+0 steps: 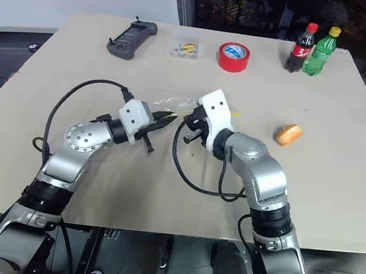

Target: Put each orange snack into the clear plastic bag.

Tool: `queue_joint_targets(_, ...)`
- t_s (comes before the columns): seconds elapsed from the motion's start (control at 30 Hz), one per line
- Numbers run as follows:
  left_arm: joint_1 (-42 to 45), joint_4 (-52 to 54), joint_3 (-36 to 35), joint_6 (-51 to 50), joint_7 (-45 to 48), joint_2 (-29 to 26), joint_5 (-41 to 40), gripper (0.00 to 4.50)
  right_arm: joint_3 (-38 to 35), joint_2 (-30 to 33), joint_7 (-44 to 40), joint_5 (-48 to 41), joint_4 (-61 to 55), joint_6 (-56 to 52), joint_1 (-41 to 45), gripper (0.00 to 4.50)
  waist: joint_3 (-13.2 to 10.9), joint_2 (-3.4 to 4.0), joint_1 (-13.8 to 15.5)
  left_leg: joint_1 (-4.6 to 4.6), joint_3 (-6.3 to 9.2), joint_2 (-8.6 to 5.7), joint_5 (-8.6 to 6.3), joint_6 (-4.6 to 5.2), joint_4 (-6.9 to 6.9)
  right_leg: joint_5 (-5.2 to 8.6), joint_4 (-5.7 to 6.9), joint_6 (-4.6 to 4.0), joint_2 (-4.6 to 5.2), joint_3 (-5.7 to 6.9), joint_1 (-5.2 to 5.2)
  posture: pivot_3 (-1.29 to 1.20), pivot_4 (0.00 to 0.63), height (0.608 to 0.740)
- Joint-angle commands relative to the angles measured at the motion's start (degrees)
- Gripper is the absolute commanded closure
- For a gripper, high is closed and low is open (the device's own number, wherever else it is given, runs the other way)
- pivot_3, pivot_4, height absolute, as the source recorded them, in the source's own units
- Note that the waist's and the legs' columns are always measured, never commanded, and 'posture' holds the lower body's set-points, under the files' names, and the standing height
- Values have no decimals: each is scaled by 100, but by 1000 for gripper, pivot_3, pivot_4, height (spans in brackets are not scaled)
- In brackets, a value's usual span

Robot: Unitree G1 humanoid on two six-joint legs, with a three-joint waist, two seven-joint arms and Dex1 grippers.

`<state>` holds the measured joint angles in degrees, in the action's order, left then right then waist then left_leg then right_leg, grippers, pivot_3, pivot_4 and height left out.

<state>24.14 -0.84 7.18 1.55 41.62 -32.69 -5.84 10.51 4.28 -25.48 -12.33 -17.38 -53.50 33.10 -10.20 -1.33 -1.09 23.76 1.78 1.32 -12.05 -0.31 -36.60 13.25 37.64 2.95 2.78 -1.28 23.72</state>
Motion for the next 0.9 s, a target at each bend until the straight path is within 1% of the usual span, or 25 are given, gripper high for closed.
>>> queue_joint_targets(0.03,-62,292,-153,17,45,-6,-72,4500,-46,-49,106,-88,-44,135,137,4445,0,0,0,0,0,0,0,0,0,0,0,0,0,0,0,0,150,740)
queue_joint_targets(0.27,-208,491,-96,-1,118,-19,-37,4500,-54,-87,167,-148,75,203,141,4445,0,0,0,1,-1,0,0,0,0,0,-1,0,0,0,0,0,150,740)
queue_joint_targets(0.57,-297,642,-155,-213,78,-5,-66,4500,10,143,-154,-718,-506,-162,-72,4445,0,0,0,1,1,0,0,0,0,0,-1,0,0,0,0,0,150,740)
queue_joint_targets(0.7,-318,681,-147,-237,100,-12,-61,4500,-38,179,-55,-812,-532,-213,-64,4445,0,0,1,0,1,0,0,0,0,0,-1,0,0,0,0,0,150,740)
queue_joint_targets(0.9,-300,730,-136,-284,116,-3,-79,4500,-84,163,215,-675,-188,-59,43,4445,0,0,1,0,0,0,0,0,0,0,-1,0,0,0,0,0,150,740)
